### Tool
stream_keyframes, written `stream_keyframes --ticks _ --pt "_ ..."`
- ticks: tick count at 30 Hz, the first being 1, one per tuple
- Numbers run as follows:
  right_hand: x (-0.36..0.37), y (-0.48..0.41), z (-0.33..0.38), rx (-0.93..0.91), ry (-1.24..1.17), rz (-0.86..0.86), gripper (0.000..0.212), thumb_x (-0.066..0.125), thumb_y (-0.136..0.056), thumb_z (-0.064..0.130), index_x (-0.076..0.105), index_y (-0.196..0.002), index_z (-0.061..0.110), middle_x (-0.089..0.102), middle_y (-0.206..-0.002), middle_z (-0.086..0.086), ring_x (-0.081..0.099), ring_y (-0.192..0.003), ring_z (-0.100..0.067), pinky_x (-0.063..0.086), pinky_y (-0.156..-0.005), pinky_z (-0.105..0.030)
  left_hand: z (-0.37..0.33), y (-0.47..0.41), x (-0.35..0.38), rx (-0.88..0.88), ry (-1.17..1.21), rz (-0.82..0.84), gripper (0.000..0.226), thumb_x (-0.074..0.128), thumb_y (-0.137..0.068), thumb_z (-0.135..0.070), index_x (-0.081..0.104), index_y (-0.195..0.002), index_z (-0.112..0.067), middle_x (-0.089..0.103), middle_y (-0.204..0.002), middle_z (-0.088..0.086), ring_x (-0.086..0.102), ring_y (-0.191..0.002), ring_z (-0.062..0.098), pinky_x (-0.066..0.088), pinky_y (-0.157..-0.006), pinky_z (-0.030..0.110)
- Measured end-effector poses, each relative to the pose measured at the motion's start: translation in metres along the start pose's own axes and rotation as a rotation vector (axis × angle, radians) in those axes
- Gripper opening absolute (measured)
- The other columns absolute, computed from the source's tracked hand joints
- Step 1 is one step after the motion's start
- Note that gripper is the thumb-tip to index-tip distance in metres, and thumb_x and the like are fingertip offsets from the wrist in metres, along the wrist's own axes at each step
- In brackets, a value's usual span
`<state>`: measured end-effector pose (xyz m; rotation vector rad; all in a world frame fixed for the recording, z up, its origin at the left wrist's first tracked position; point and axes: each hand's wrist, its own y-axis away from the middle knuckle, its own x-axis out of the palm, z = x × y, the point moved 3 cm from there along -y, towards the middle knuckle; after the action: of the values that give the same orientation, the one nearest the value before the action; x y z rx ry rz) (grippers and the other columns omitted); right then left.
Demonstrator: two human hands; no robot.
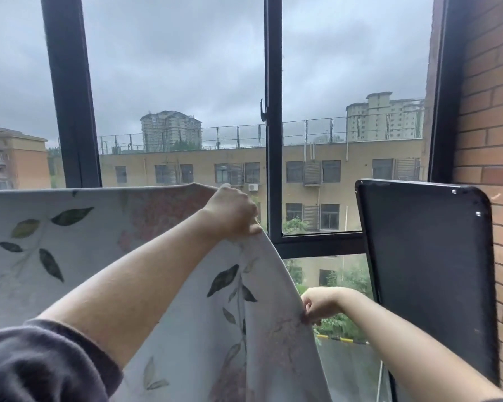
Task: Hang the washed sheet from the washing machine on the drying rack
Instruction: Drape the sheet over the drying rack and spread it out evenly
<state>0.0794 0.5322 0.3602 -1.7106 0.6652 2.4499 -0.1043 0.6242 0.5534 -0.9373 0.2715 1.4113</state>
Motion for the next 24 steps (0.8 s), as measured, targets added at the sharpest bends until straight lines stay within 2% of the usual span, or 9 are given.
stream_keyframes --ticks 2,4,7,9,11,13,18,21,24 --pt "0.016 0.004 -0.015 0.009 -0.105 -0.085 0.019 0.050 -0.079 0.014 0.062 -0.093 0.011 0.063 -0.086 0.000 0.058 -0.075 -0.012 0.046 -0.066 -0.029 -0.022 -0.010 0.001 0.032 -0.081 0.126 0.031 0.048 -0.091 -0.048 0.063 -0.085 -0.022 0.051 -0.071 -0.005 0.050 -0.071 0.017 0.035 -0.070 0.029" --pt "0.024 0.016 -0.031 0.028 -0.170 -0.287 0.019 0.047 -0.077 0.022 0.057 -0.089 0.011 0.062 -0.091 -0.001 0.056 -0.083 -0.014 0.046 -0.073 -0.032 -0.046 -0.021 0.007 0.054 -0.097 0.288 0.024 0.055 -0.090 -0.043 0.059 -0.086 -0.020 0.060 -0.084 -0.003 0.057 -0.079 0.019 0.040 -0.069 0.029" --pt "0.025 0.036 -0.047 0.028 -0.177 -0.510 0.014 0.047 -0.084 0.014 0.043 -0.071 0.014 0.051 -0.072 0.000 0.044 -0.072 -0.017 0.035 -0.060 -0.028 -0.087 -0.027 0.028 0.089 0.012 0.464 0.030 0.063 -0.086 -0.045 0.063 -0.100 -0.019 0.063 -0.100 0.001 0.062 -0.094 0.024 0.042 -0.068 0.030" --pt "0.027 0.051 -0.051 0.024 -0.276 -0.511 0.024 0.047 -0.083 0.008 0.035 -0.065 0.019 0.040 -0.063 0.004 0.036 -0.064 -0.014 0.030 -0.055 -0.025 -0.117 -0.026 0.046 0.123 0.141 0.537 0.041 0.066 -0.083 -0.044 0.065 -0.109 -0.013 0.066 -0.109 0.003 0.063 -0.099 0.025 0.043 -0.069 0.030" --pt "0.041 0.063 -0.061 0.054 -0.549 -0.369 0.020 0.049 -0.084 0.011 0.043 -0.068 0.020 0.043 -0.066 0.004 0.041 -0.062 -0.012 0.038 -0.054 -0.024 -0.147 -0.024 0.065 0.158 0.220 0.557 0.040 0.068 -0.083 -0.037 0.064 -0.114 -0.012 0.065 -0.115 0.006 0.063 -0.102 0.026 0.045 -0.072 0.032" --pt "0.067 0.070 -0.072 0.155 -0.836 -0.174 0.011 0.050 -0.090 0.023 0.053 -0.080 0.020 0.052 -0.076 0.003 0.050 -0.068 -0.012 0.045 -0.060 -0.026 -0.169 -0.022 0.076 0.202 0.219 0.477 0.028 0.063 -0.086 -0.026 0.065 -0.112 -0.015 0.065 -0.114 0.006 0.063 -0.101 0.028 0.046 -0.072 0.032" --pt "0.145 0.064 -0.115 0.468 -1.097 -0.124 0.052 0.035 -0.092 0.062 0.055 -0.111 0.018 0.056 -0.089 0.000 0.056 -0.081 -0.017 0.047 -0.083 -0.038 -0.189 -0.005 0.095 0.366 0.431 0.018 0.015 0.053 -0.079 -0.012 0.062 -0.085 -0.023 0.067 -0.086 -0.004 0.065 -0.085 0.021 0.035 -0.070 0.027" --pt "0.172 0.053 -0.097 0.380 -1.305 0.144 0.074 0.017 -0.088 0.074 0.055 -0.115 0.017 0.066 -0.094 -0.004 0.062 -0.088 -0.022 0.046 -0.084 -0.039 -0.185 0.017 0.106 0.524 0.575 -0.158 0.016 0.046 -0.074 -0.014 0.055 -0.071 -0.027 0.061 -0.069 -0.010 0.057 -0.071 0.010 0.038 -0.070 0.026" --pt "0.183 0.040 -0.064 0.213 -1.521 0.319 0.082 0.011 -0.086 0.076 0.053 -0.118 0.013 0.071 -0.093 -0.004 0.065 -0.086 -0.022 0.048 -0.084 -0.038 -0.179 0.035 0.114 0.593 0.671 -0.193 0.018 0.047 -0.081 -0.014 0.057 -0.074 -0.026 0.064 -0.078 -0.013 0.059 -0.080 0.011 0.039 -0.084 0.028"
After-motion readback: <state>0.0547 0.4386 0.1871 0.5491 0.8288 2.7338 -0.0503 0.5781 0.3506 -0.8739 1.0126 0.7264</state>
